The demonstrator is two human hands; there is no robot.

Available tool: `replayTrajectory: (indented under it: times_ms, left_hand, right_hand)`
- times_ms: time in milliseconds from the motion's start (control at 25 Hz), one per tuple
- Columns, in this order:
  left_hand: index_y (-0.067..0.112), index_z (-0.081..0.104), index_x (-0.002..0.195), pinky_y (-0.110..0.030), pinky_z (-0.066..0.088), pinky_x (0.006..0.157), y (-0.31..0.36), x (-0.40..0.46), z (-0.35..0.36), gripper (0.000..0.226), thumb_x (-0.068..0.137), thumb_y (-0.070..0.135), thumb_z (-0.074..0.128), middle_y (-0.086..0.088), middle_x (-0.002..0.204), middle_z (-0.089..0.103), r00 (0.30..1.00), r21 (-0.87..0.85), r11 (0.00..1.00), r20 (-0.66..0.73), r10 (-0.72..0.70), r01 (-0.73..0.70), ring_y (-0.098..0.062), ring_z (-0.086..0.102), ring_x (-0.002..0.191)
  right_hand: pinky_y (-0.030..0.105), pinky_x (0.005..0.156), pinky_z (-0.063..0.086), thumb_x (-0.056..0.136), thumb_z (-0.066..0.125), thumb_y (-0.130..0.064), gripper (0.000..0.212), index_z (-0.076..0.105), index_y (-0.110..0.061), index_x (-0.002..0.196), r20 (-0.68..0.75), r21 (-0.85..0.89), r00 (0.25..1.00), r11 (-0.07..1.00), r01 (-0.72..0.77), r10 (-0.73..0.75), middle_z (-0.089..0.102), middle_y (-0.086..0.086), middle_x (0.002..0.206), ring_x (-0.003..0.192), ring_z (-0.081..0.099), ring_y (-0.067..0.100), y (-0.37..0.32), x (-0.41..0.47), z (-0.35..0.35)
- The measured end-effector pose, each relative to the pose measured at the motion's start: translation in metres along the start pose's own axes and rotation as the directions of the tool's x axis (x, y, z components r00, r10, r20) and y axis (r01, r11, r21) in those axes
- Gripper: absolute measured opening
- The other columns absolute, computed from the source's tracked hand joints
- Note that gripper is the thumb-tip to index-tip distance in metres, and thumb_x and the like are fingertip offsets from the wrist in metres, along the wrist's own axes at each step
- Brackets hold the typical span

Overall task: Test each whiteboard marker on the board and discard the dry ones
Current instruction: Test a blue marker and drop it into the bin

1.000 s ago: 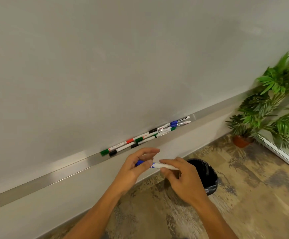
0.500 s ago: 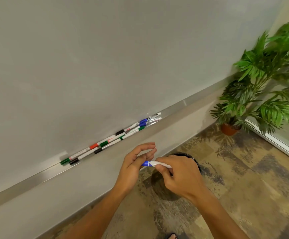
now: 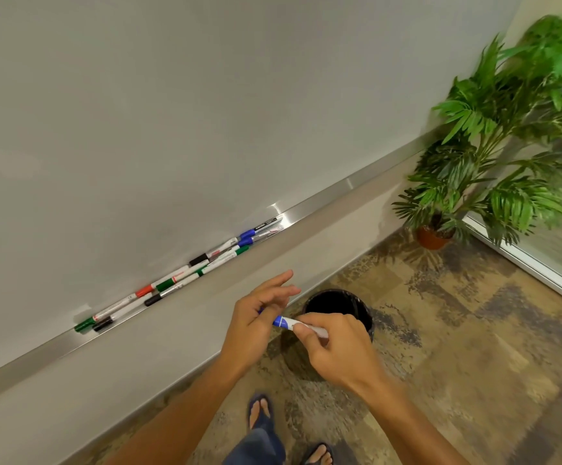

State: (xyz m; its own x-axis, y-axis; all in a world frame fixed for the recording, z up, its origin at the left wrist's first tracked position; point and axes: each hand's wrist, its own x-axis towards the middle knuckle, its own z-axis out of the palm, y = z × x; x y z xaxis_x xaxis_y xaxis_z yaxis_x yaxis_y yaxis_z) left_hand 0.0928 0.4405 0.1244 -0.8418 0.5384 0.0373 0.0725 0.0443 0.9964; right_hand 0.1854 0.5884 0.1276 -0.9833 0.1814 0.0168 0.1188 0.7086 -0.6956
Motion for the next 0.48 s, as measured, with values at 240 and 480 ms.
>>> replayTrajectory:
  times_ms: [240, 480]
  left_hand:
    - [0.018, 0.066, 0.121, -0.025, 0.045, 0.106, -0.028, 0.032, 0.009, 0.044, 0.098, -0.009, 0.041, 0.008, 0.127, 0.066, 0.992, 0.071, 0.992, 0.072, -0.108, 0.103, -0.008, 0.058, 0.123]
    - [0.018, 0.068, 0.112, -0.031, 0.052, 0.099, -0.085, 0.078, 0.03, 0.03, 0.1, 0.002, 0.046, 0.005, 0.108, 0.073, 0.952, 0.031, 0.952, 0.018, -0.306, 0.305, -0.006, 0.066, 0.108]
  right_hand:
    - [0.035, 0.054, 0.042, 0.099, 0.047, -0.051, 0.025, 0.066, -0.035, 0.098, 0.094, 0.034, 0.984, 0.987, -0.155, 0.151, 0.062, -0.005, 0.066, 0.06, 0.057, 0.014, 0.028, 0.018, 0.003]
    - [0.041, 0.067, 0.055, 0.096, 0.049, -0.047, 0.015, 0.06, -0.039, 0.1, 0.218, 0.025, 0.921, 0.941, -0.337, 0.324, 0.068, -0.011, 0.083, 0.073, 0.063, 0.009, 0.101, 0.046, 0.021]
